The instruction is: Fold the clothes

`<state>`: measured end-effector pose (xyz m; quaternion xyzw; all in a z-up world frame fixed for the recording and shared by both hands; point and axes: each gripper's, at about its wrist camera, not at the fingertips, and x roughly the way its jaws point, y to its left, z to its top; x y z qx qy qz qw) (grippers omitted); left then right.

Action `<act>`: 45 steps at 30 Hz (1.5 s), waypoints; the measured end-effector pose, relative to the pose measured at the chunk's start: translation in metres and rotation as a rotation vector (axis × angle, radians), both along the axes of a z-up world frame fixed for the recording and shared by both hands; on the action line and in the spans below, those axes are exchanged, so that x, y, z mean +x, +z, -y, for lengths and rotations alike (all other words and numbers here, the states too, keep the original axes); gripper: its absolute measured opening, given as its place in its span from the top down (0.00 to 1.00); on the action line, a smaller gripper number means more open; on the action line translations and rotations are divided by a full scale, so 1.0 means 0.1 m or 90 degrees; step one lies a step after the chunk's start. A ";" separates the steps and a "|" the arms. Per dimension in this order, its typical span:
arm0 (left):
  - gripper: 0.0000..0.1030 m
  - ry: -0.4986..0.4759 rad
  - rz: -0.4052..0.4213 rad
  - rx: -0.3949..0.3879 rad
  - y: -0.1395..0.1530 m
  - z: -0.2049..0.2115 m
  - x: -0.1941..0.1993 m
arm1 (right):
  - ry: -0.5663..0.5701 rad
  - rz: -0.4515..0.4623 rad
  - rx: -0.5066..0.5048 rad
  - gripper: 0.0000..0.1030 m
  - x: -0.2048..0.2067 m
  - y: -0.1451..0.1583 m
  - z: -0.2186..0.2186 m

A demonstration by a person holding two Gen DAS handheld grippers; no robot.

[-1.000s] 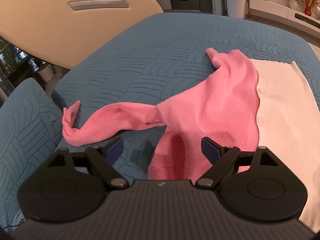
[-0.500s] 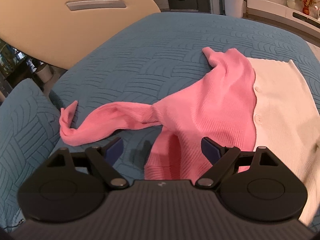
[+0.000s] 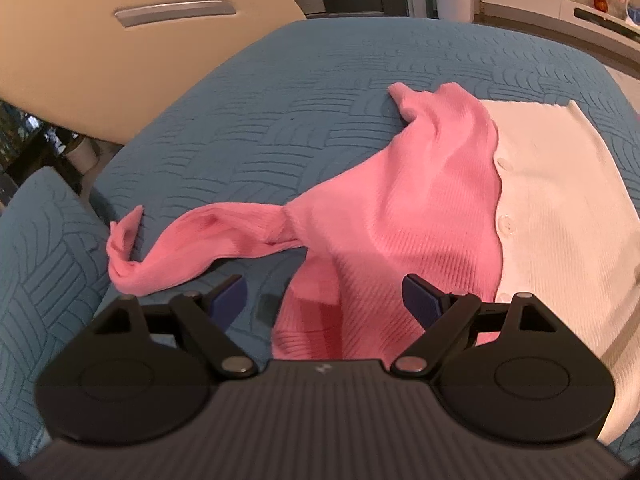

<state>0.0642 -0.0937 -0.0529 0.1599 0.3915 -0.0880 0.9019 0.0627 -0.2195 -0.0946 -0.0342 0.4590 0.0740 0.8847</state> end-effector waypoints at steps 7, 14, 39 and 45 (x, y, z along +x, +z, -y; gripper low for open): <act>0.16 0.002 -0.003 0.007 -0.03 0.01 0.01 | 0.055 0.044 -0.005 0.53 0.12 0.11 -0.33; 0.16 0.000 -0.004 0.001 -0.02 0.01 0.01 | 0.080 0.031 -0.024 0.51 0.33 -0.01 -0.56; 0.16 0.009 -0.007 -0.014 0.00 -0.04 0.04 | 0.077 -0.001 0.010 0.91 0.46 0.08 -0.35; 0.16 0.015 -0.005 -0.020 0.03 -0.07 0.05 | 0.140 -0.062 -0.014 0.92 -0.18 0.12 -0.45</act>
